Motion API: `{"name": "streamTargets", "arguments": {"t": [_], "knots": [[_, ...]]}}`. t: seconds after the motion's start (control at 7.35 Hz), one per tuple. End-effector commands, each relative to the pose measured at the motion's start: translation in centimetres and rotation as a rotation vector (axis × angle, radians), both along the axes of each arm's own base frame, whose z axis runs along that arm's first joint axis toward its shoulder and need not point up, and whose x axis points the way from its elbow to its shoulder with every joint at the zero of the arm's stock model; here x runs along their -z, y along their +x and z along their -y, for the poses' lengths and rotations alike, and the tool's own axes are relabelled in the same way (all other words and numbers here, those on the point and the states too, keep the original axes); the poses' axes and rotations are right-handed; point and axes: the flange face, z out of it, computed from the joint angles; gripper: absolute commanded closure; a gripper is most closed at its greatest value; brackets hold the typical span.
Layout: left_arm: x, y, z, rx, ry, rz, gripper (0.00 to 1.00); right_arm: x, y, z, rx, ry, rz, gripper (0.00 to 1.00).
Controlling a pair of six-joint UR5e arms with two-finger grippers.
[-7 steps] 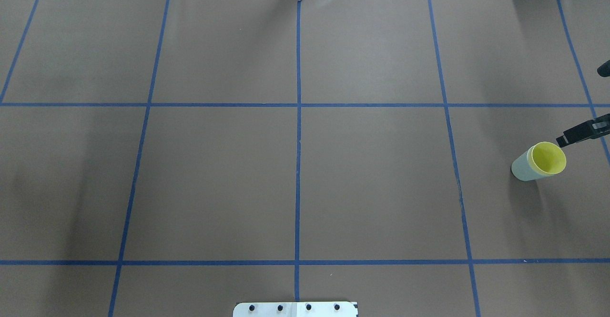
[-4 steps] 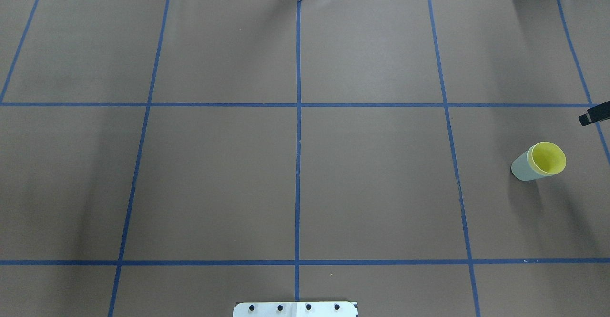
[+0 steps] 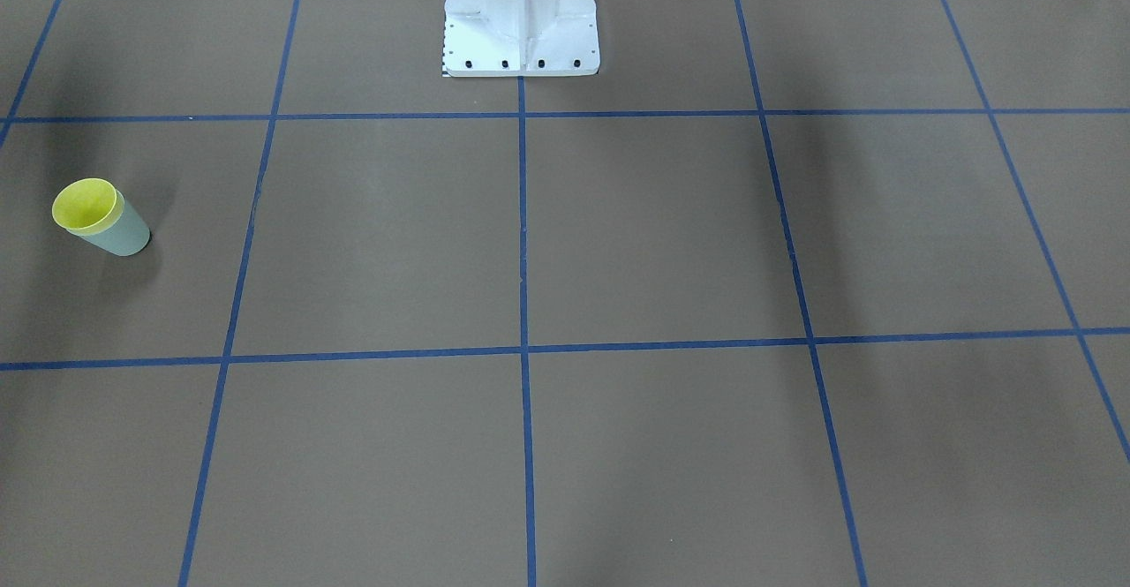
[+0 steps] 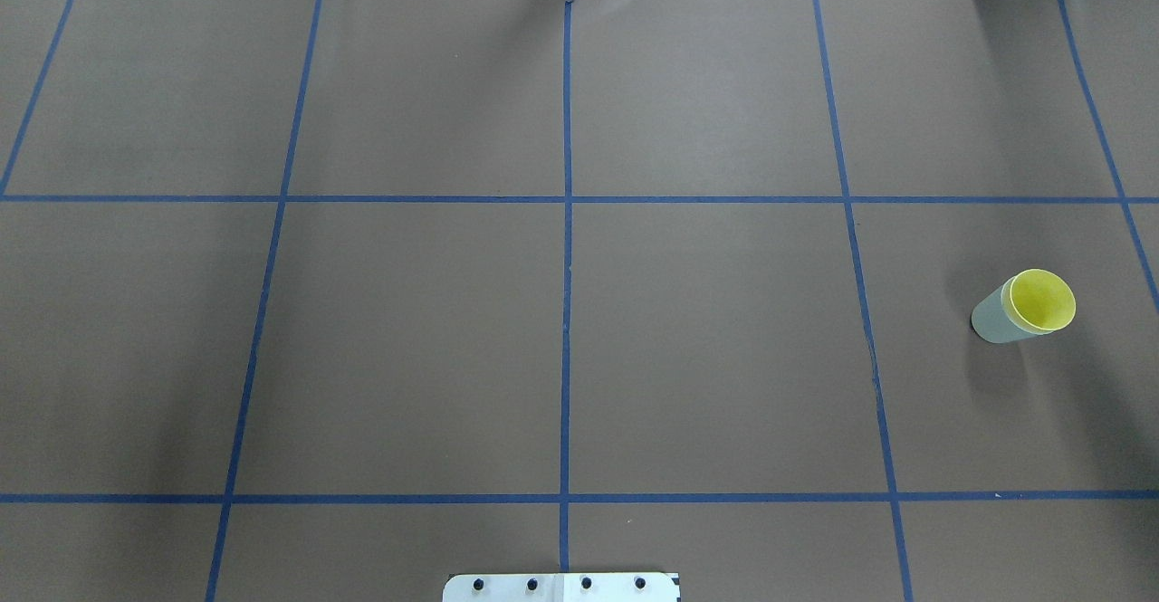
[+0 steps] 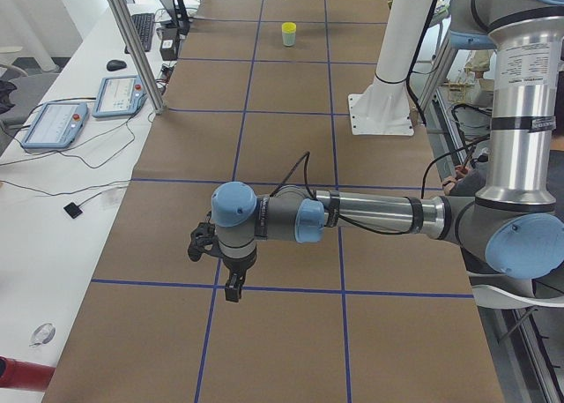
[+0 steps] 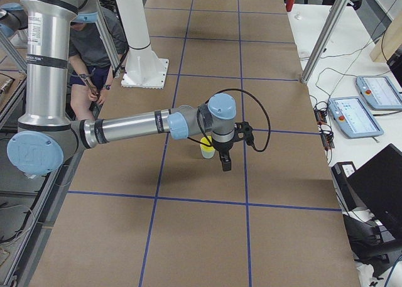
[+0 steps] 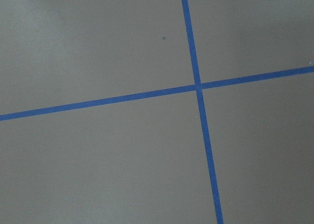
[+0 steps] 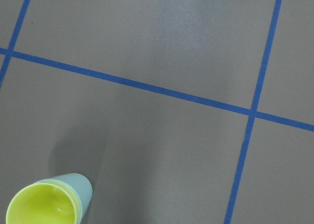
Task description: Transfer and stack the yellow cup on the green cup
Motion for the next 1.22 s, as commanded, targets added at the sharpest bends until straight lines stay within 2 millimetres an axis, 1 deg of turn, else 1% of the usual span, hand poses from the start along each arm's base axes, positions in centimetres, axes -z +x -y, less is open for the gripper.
{"name": "streamTargets", "arguments": {"t": [0.0,0.14,0.27,0.41,0.54,0.68,0.82,1.09], "knots": [[-0.9,-0.1,-1.0,-0.003,-0.008,-0.007,0.0,-5.0,2.3,-3.3,-0.027,-0.099,-0.03,0.0],[-0.8,0.0,-1.0,-0.004,-0.008,-0.009,0.0,-7.0,3.9,-3.9,-0.064,-0.141,-0.034,0.0],[-0.9,0.0,-1.2,-0.005,-0.007,-0.009,0.0,-8.4,4.7,-4.7,-0.08,-0.167,-0.051,0.0],[-1.1,0.1,-1.4,-0.005,-0.011,-0.015,0.0,-9.0,5.0,-5.2,-0.088,-0.176,-0.079,0.0],[-1.1,0.4,-1.4,-0.006,-0.014,-0.055,0.0,-9.0,5.3,-5.2,-0.094,-0.175,-0.077,0.0],[-1.0,0.4,-1.6,-0.005,-0.013,-0.057,0.0,-9.0,5.3,-5.2,-0.097,-0.177,-0.075,0.0],[-1.3,0.4,-2.1,-0.013,-0.012,-0.056,0.0,-8.9,5.3,-5.1,-0.104,-0.181,-0.075,0.0],[-1.2,0.5,-2.0,-0.017,0.008,-0.054,0.0,-8.9,5.3,-5.1,-0.105,-0.182,-0.07,0.0]]}}
